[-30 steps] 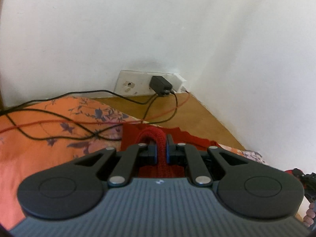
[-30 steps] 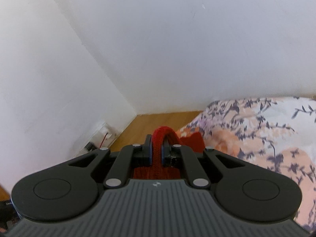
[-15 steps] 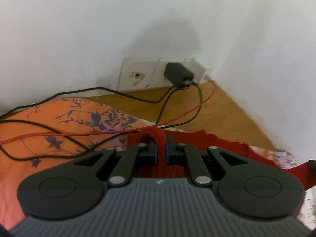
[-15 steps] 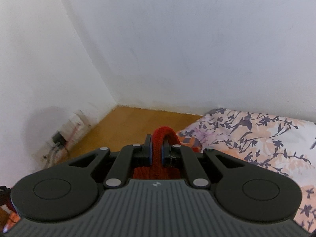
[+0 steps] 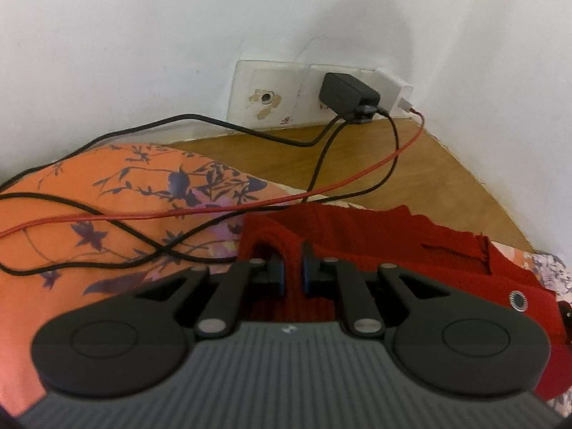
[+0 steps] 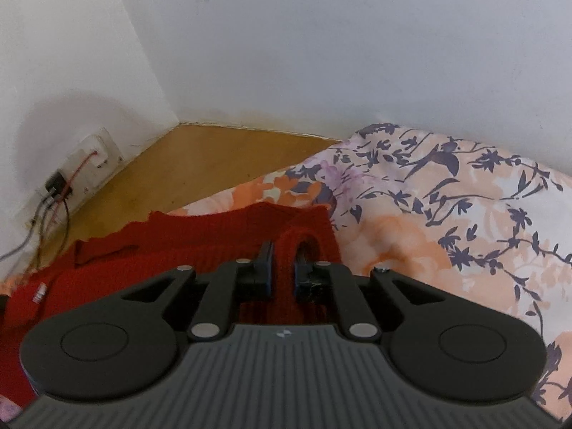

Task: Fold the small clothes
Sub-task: 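Lift the hem with both grippers and fold it over toward the collar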

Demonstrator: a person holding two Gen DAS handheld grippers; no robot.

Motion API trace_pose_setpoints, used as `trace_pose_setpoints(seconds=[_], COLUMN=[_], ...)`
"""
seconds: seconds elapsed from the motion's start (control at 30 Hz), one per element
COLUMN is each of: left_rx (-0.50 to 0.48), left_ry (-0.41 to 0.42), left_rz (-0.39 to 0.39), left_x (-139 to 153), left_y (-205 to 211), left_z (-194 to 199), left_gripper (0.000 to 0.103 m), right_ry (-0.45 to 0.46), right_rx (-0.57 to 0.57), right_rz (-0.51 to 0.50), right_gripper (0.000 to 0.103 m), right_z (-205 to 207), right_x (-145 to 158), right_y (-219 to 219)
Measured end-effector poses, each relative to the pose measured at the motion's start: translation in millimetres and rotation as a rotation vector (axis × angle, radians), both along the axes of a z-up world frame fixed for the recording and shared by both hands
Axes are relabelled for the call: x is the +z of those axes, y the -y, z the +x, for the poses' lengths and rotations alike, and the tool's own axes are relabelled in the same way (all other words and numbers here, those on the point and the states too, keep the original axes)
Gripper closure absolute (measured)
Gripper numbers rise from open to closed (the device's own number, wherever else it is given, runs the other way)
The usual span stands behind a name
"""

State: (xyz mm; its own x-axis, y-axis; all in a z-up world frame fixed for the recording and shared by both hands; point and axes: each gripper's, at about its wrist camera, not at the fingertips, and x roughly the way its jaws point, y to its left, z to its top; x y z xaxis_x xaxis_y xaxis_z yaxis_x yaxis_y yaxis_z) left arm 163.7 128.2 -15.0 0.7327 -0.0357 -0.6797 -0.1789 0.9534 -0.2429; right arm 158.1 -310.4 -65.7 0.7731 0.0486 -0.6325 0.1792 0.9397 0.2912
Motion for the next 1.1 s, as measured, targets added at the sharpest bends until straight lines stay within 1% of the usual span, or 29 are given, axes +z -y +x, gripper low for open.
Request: trace_pose_setpoints(seconds=[0.03, 0.1, 0.17, 0.23, 0.3, 0.4, 0.47, 0.5, 0.53, 0.57, 0.6, 0.63, 0.77, 0.87, 0.97, 1.1], left_rx=[-0.006, -0.008, -0.018, -0.028, -0.04, -0.044, -0.039, -0.041, -0.043, -0.046, -0.046, -0.044, -0.008, 0.009, 0.016, 0.013], left_ry=[0.002, 0.005, 0.014, 0.012, 0.0, -0.027, -0.033, -0.03, -0.029, -0.026, -0.02, -0.008, 0.042, 0.045, 0.036, 0.006], left_rz=[-0.01, -0.029, -0.06, -0.084, -0.099, -0.128, -0.147, -0.153, -0.151, -0.148, -0.145, -0.145, -0.148, -0.153, -0.135, -0.092], left_x=[3, 8, 12, 14, 12, 5, 0, -2, -2, -2, -1, 1, 14, 18, 16, 6], left_y=[-1, -1, -3, -3, -2, 0, 1, 2, 3, 4, 5, 5, 3, 2, 4, 9], left_z=[-3, -9, -16, -21, -23, -21, -18, -17, -16, -15, -13, -12, -4, 9, 24, 42], left_gripper=[0.089, 0.078, 0.074, 0.074, 0.073, 0.073, 0.075, 0.077, 0.081, 0.094, 0.094, 0.094, 0.095, 0.095, 0.095, 0.095], right_ry=[-0.002, -0.007, -0.007, -0.007, -0.013, -0.048, -0.056, -0.052, -0.048, -0.042, -0.035, -0.025, 0.04, 0.056, 0.043, 0.006], right_rx=[0.001, 0.001, 0.009, 0.021, 0.041, 0.074, 0.09, 0.093, 0.093, 0.096, 0.095, 0.094, 0.087, 0.086, 0.081, 0.071], right_rz=[0.023, 0.065, 0.109, 0.157, 0.196, 0.249, 0.261, 0.252, 0.241, 0.237, 0.238, 0.238, 0.227, 0.212, 0.185, 0.157], right_gripper=[0.085, 0.081, 0.073, 0.061, 0.059, 0.059, 0.059, 0.064, 0.079, 0.087, 0.093, 0.096, 0.097, 0.097, 0.097, 0.097], right_z=[0, -2, -8, -12, -15, -17, -18, -18, -18, -17, -16, -15, -5, 12, 32, 53], right_x=[3, 9, 15, 18, 21, 17, 15, 15, 16, 17, 19, 22, 39, 45, 42, 27], right_y=[3, 7, 11, 15, 16, 15, 12, 10, 8, 7, 7, 7, 6, 3, -1, -7])
